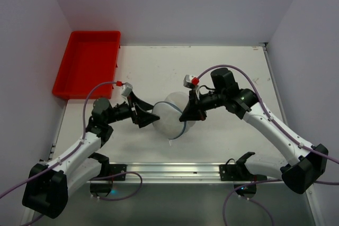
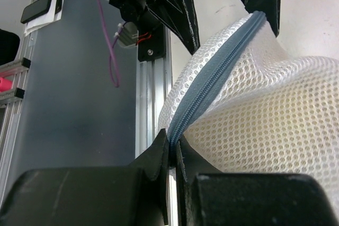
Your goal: Unzip the laundry bag and remove the bra
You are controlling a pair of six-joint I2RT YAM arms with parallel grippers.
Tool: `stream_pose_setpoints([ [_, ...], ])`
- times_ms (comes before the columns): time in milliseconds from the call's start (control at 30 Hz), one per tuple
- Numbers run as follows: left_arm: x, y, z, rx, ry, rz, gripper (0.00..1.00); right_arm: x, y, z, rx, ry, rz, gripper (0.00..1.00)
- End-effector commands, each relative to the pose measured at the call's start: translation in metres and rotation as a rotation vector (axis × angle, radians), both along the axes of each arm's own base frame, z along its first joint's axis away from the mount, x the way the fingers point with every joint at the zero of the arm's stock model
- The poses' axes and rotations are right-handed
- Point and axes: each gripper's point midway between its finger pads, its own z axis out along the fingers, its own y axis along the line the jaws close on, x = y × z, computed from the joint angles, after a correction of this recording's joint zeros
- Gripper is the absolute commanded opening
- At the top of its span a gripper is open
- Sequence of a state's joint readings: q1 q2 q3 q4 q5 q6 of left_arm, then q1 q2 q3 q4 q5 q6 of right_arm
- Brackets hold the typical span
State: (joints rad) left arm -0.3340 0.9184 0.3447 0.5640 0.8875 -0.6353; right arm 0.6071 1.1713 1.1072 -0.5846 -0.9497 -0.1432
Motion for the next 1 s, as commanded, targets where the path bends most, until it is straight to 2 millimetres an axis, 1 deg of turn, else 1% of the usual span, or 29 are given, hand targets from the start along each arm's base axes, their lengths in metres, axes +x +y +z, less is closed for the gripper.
stream_pose_setpoints([
  [0,0.004,0.002,-0.003,0.012,-0.008,0.02,1.0,-0.002,0.001,0.024,0.068,-0.065,0.042,0.0],
  [33,0.002,0.002,-0.003,0.005,-0.001,0.01,1.0,-0.002,0.0,0.025,0.069,-0.068,0.039,0.0],
  [67,0.0,0.0,0.003,-0.011,-0.022,-0.006,1.0,0.0,-0.001,0.025,0.069,-0.068,0.033,0.0],
  [233,-0.011,-0.002,0.009,-0.048,-0.011,-0.061,0.99,0.002,-0.004,0.032,0.098,-0.082,0.03,0.0],
  [267,-0.013,-0.003,0.014,-0.063,-0.029,-0.071,0.98,0.002,-0.004,0.033,0.106,-0.078,0.032,0.0],
  [333,-0.015,-0.004,0.014,-0.074,-0.01,-0.089,0.97,-0.001,-0.003,0.038,0.128,-0.073,0.056,0.0],
  [433,-0.012,-0.004,0.007,-0.058,0.018,-0.081,0.97,0.001,-0.002,0.041,0.134,-0.071,0.058,0.0],
  [467,-0.012,-0.005,0.007,-0.061,0.017,-0.085,0.96,0.002,-0.002,0.041,0.133,-0.072,0.056,0.0],
  [500,-0.013,-0.005,0.007,-0.065,0.021,-0.088,0.95,0.003,-0.001,0.04,0.131,-0.072,0.051,0.0],
  [567,-0.015,-0.005,0.009,-0.073,0.019,-0.098,0.89,0.005,-0.001,0.038,0.13,-0.071,0.042,0.0],
  [600,-0.014,-0.005,0.01,-0.074,0.019,-0.094,0.86,0.006,0.0,0.039,0.135,-0.073,0.036,0.0],
  [633,-0.013,-0.005,0.01,-0.075,0.022,-0.092,0.75,0.006,0.001,0.039,0.14,-0.075,0.036,0.0],
  [700,-0.013,-0.006,0.013,-0.08,0.021,-0.094,0.62,0.009,0.002,0.04,0.145,-0.071,0.03,0.0],
  [733,-0.013,-0.006,0.013,-0.082,0.028,-0.096,0.46,0.01,0.003,0.039,0.142,-0.066,0.03,0.0],
  [800,-0.012,-0.006,0.017,-0.087,0.027,-0.089,0.28,0.016,0.003,0.036,0.128,-0.061,0.002,0.0],
  [833,-0.011,-0.006,0.018,-0.087,0.027,-0.084,0.12,0.02,0.003,0.034,0.119,-0.059,-0.012,0.0],
  [867,-0.009,-0.006,0.015,-0.078,0.047,-0.075,0.05,0.025,0.003,0.031,0.105,-0.061,-0.04,0.0],
  [900,-0.006,-0.006,0.02,-0.077,0.04,-0.061,0.0,0.028,0.002,0.029,0.095,-0.053,-0.061,0.0],
  [933,-0.004,-0.005,0.02,-0.066,0.032,-0.051,0.0,0.032,0.001,0.026,0.085,-0.049,-0.081,0.0],
  [967,-0.002,-0.004,0.014,-0.048,0.071,-0.036,0.0,0.039,-0.002,0.017,0.059,-0.047,-0.128,0.0],
])
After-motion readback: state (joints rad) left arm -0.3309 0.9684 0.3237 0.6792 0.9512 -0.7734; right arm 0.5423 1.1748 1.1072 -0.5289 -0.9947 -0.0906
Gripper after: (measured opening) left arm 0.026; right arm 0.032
